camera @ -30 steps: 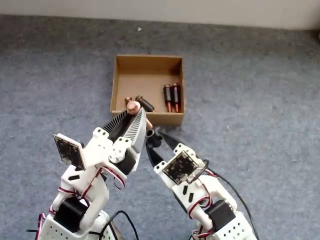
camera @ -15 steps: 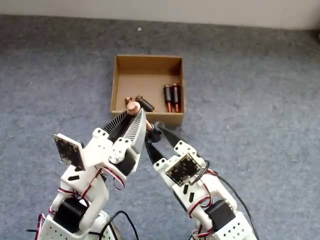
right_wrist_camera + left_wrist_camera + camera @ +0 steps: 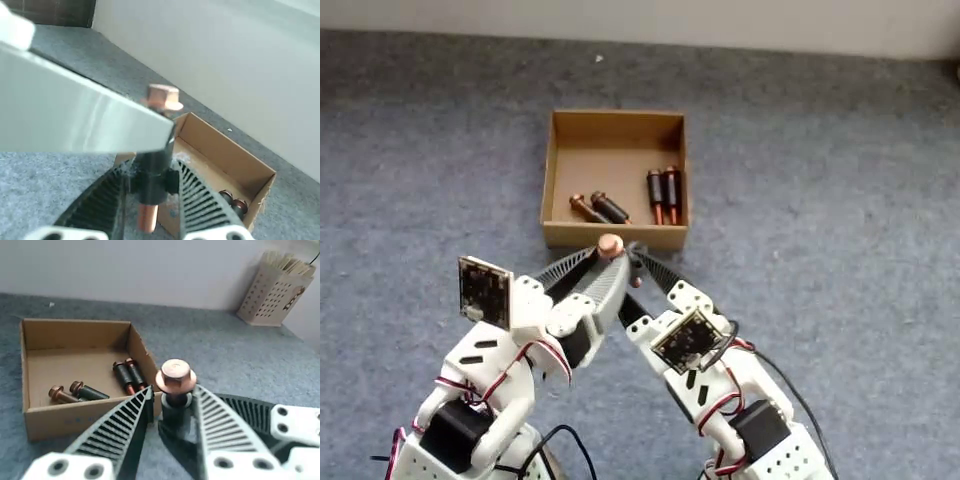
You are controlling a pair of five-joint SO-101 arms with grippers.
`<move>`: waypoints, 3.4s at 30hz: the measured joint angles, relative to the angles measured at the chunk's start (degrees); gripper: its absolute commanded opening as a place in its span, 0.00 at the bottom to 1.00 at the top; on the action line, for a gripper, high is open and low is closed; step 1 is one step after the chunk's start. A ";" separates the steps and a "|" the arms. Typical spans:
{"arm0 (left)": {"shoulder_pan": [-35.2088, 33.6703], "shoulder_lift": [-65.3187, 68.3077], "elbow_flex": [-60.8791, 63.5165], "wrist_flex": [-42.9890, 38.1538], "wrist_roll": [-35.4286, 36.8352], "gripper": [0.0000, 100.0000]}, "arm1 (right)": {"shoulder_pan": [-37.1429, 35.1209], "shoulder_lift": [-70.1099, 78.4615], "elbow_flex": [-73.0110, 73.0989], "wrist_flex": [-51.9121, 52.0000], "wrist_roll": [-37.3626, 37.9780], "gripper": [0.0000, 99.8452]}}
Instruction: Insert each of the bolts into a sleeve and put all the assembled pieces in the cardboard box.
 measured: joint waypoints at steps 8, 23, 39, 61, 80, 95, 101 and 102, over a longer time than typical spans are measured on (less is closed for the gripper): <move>0.09 0.18 -0.97 5.80 0.00 0.25 | 0.26 0.00 0.00 -0.09 -0.09 0.00; -21.45 0.18 3.52 6.15 -6.42 0.25 | 10.46 0.00 0.00 -0.09 -0.09 0.00; -28.57 0.26 16.70 6.15 -12.22 0.25 | 10.73 0.00 0.00 -0.09 -0.09 0.00; -28.66 0.26 16.70 10.73 -13.19 0.01 | 10.81 0.00 -4.48 -0.09 -0.09 0.00; -28.66 0.26 16.70 10.73 -13.19 0.01 | 10.73 61.80 -29.54 -28.57 -0.09 0.00; -28.66 0.26 16.70 10.73 -13.19 0.01 | 14.24 105.14 -50.02 -35.87 -0.09 0.08; -28.66 0.26 16.70 10.73 -13.27 0.01 | 14.15 106.11 -51.52 -36.31 -0.09 0.12; -28.66 0.26 16.70 10.73 -13.27 0.01 | 14.15 106.11 -51.78 -36.40 -0.09 0.12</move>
